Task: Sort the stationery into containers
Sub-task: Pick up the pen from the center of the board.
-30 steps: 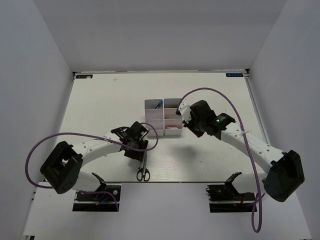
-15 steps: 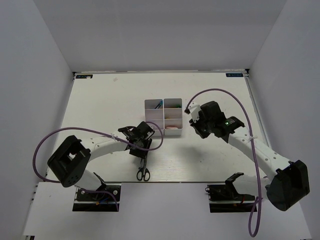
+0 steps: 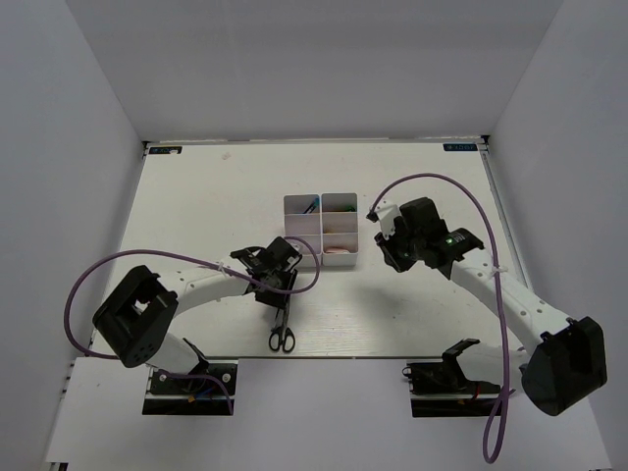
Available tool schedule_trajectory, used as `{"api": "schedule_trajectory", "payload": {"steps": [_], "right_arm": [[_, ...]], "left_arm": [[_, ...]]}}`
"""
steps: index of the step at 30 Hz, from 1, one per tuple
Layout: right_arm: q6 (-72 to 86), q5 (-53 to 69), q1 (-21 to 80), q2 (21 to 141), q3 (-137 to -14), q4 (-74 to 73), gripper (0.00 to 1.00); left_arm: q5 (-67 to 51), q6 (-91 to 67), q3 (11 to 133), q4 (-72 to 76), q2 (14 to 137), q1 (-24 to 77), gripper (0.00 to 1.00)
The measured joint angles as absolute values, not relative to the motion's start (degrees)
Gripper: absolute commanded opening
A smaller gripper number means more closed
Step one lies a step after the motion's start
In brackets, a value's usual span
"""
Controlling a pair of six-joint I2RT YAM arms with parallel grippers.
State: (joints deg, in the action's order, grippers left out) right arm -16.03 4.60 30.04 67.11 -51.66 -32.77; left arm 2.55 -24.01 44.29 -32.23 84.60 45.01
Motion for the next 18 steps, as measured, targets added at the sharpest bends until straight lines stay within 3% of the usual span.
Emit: {"api": "schedule_trajectory", "payload": {"steps": [18], "right_arm": [[-15.81,6.46,28.42,65.21,-49.45,-32.29,0.26]], "left_arm": [[-1.87,-23.97,42.22,-28.84,83.61,41.74,0.39]]}}
